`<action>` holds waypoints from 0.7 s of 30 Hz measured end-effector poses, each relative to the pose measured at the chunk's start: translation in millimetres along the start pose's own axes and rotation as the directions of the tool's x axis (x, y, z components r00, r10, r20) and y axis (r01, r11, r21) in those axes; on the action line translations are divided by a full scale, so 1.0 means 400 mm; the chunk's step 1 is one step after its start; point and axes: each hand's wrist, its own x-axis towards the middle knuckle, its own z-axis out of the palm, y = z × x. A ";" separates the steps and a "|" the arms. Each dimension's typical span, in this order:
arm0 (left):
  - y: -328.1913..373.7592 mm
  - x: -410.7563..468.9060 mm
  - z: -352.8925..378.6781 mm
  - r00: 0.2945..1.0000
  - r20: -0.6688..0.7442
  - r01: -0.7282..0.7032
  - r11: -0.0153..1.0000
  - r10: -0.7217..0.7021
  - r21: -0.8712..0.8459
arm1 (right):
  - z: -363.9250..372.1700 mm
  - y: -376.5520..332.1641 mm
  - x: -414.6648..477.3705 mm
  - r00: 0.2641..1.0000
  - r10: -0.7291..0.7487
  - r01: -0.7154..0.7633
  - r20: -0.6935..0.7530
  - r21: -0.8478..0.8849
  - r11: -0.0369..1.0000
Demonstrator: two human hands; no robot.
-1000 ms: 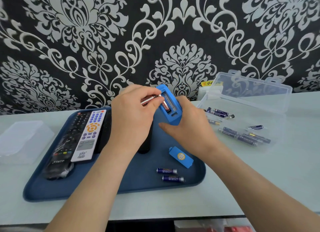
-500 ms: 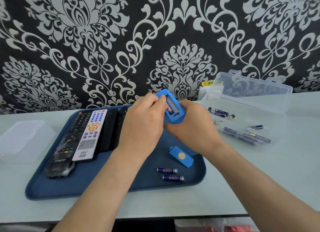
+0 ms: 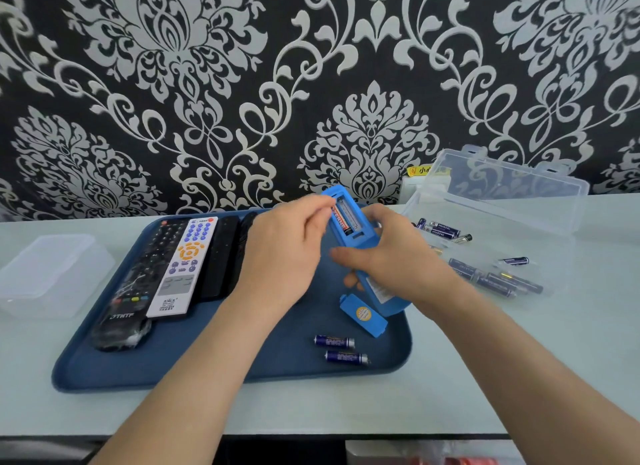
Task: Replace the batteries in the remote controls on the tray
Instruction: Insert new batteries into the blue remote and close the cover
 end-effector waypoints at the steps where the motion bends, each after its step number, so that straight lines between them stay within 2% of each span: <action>1: 0.003 0.007 -0.002 0.993 0.002 0.118 0.979 -0.119 -0.167 | -0.003 -0.004 -0.002 0.999 0.026 -0.027 0.025 0.055 0.998; 3: 0.007 0.019 -0.007 0.936 0.075 0.336 0.808 -0.344 -0.485 | -0.005 -0.010 -0.002 0.996 0.080 -0.085 0.040 0.151 0.985; 5: 0.010 0.020 -0.014 0.863 0.248 0.481 0.563 -0.440 -0.672 | -0.006 -0.012 0.002 0.993 0.115 -0.114 0.009 0.230 0.966; 8: 0.013 0.015 -0.026 0.808 0.467 0.572 0.288 -0.359 -0.768 | -0.009 -0.013 0.004 0.994 0.103 -0.089 -0.037 0.272 0.958; 11: 0.015 0.018 -0.033 0.786 0.539 0.595 0.134 -0.302 -0.793 | -0.009 -0.015 0.001 0.997 0.056 -0.040 -0.057 0.259 0.965; 13: 0.019 0.017 -0.035 0.779 0.553 0.592 0.056 -0.295 -0.804 | -0.006 -0.016 0.000 0.995 0.026 -0.005 -0.096 0.216 0.976; 16: 0.027 0.016 -0.037 0.774 0.542 0.576 0.010 -0.327 -0.817 | -0.001 -0.014 0.001 0.990 -0.027 0.045 -0.141 0.128 0.991; 18: 0.033 0.016 -0.039 0.777 0.521 0.564 0.022 -0.354 -0.826 | -0.001 -0.013 0.002 0.990 -0.026 0.043 -0.141 0.122 0.992; 21: 0.030 0.017 -0.037 0.797 0.487 0.543 0.072 -0.357 -0.836 | -0.004 -0.014 0.000 0.997 0.054 -0.039 -0.053 0.255 0.966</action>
